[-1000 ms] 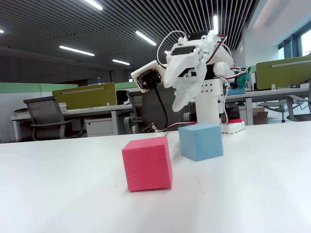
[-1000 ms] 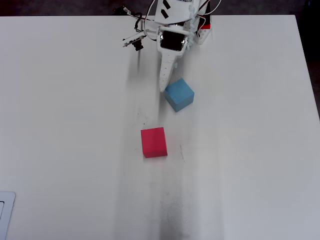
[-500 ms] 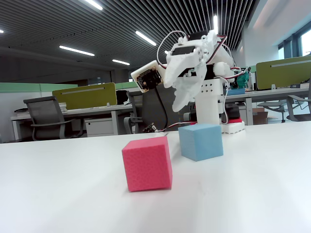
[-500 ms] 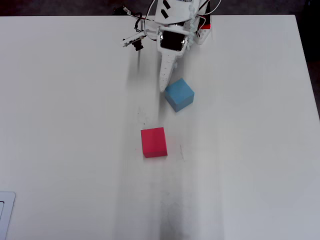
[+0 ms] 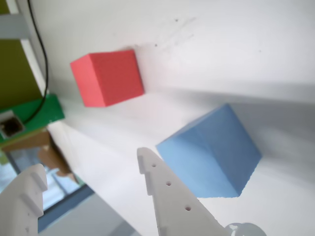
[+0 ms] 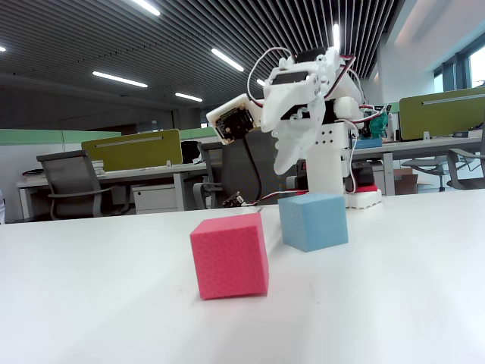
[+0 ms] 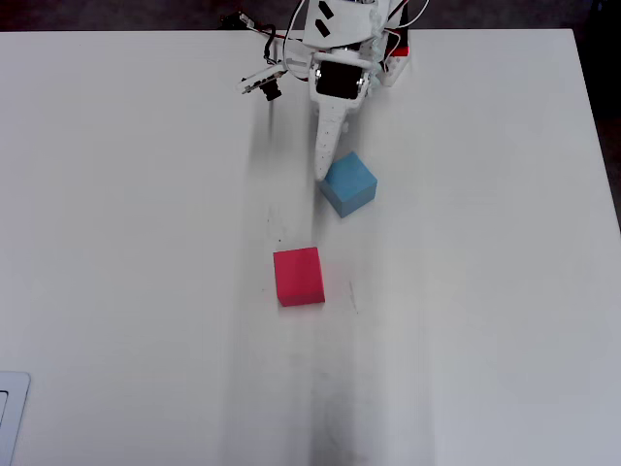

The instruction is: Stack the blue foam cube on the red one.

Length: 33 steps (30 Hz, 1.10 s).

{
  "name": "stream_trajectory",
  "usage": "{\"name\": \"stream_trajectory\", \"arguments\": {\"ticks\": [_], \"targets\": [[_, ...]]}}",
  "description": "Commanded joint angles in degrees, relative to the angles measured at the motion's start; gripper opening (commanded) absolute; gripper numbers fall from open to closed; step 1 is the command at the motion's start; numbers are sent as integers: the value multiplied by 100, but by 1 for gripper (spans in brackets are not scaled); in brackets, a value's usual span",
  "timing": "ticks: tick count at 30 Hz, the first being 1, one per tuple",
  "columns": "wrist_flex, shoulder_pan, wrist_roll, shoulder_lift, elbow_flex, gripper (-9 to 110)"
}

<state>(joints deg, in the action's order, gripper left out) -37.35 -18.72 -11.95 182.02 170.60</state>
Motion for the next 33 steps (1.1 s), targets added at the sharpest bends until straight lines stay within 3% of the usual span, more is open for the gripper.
{"name": "stream_trajectory", "arguments": {"ticks": [1,10,17,23,33], "targets": [[-9,44,26,53,-35,25],[-316,26,308,44,-272,26],[-2259,97,870,-1986,-2944,28],[-2918,-18,2136,-3595,-4526,30],[-3322,-404,5036,-5115,-5080,33]]}}
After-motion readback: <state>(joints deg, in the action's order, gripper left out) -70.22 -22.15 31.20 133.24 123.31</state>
